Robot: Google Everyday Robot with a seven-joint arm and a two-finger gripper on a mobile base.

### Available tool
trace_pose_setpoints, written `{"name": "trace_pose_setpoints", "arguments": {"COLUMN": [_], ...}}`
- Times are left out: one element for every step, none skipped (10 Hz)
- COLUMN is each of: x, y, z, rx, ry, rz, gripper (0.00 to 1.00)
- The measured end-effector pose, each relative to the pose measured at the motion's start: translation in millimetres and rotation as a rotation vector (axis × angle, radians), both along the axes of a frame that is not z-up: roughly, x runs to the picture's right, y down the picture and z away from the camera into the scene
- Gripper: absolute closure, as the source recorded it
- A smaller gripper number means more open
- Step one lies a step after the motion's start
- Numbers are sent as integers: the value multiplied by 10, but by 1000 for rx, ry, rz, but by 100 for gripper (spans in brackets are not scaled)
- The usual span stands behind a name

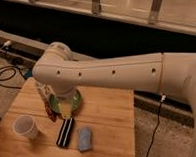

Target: Place the ceramic cup in the ceramic bowl

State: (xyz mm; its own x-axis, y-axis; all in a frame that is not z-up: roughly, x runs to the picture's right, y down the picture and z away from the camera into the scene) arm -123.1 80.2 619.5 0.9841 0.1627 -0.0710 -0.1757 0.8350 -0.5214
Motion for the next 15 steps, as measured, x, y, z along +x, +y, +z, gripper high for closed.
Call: {"name": "trace_pose_setpoints", "arguments": {"x": [-5, -7, 3, 3, -68, -163, -338, -584, -853, -1168, -1459, -1740, -1999, -2125, -2147], "y": [1, 8, 11, 5, -1, -6, -32, -78, -115, -142, -162, -134, -77, -45, -34], "z": [-2, 1, 9, 55, 53, 40, 28, 13, -14, -70, -132, -226, -337, -394, -404], "rx": [0, -1, -5, -2, 2, 3, 9, 19, 27, 36, 48, 55, 57, 59, 58], "ry": [-1, -1, -1, -22, -43, -60, -87, -119, -152, -193, -233, -278, -322, -343, -347], "rz": [-1, -2, 4, 35, 30, 20, 1, -29, -60, -101, -140, -177, -205, -220, -223], "gripper": [20, 20, 20, 20, 20, 20, 20, 20, 20, 20, 20, 20, 20, 20, 20]}}
